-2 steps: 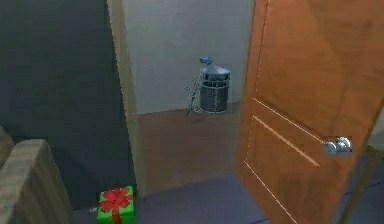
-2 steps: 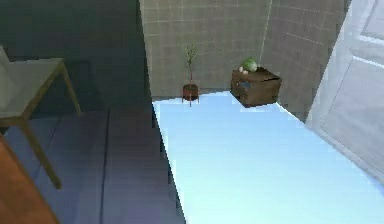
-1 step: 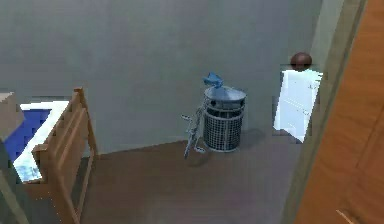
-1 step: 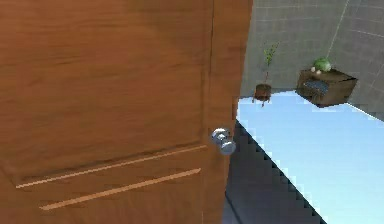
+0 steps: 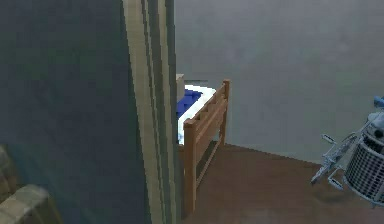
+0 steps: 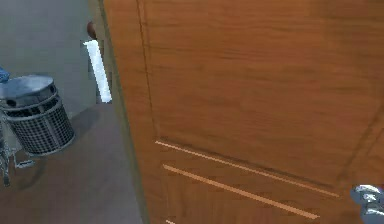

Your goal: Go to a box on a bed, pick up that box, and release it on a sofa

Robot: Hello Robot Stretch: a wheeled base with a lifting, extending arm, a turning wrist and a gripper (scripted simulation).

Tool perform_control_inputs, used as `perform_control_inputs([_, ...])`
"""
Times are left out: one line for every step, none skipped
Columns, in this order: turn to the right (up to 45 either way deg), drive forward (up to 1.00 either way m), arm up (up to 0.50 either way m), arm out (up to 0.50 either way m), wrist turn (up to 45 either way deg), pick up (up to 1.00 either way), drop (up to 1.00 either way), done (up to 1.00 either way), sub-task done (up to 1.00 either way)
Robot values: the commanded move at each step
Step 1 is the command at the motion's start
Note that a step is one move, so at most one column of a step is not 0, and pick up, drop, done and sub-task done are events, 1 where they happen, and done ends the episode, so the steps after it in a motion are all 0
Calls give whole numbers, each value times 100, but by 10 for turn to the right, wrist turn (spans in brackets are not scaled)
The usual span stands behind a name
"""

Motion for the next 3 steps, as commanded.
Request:
perform_control_inputs([0,5,0,0,0,0,0,0,0])
perform_control_inputs([450,0,0,0,0,0,0,0,0])
perform_control_inputs([210,0,0,0,0,0,0,0,0])
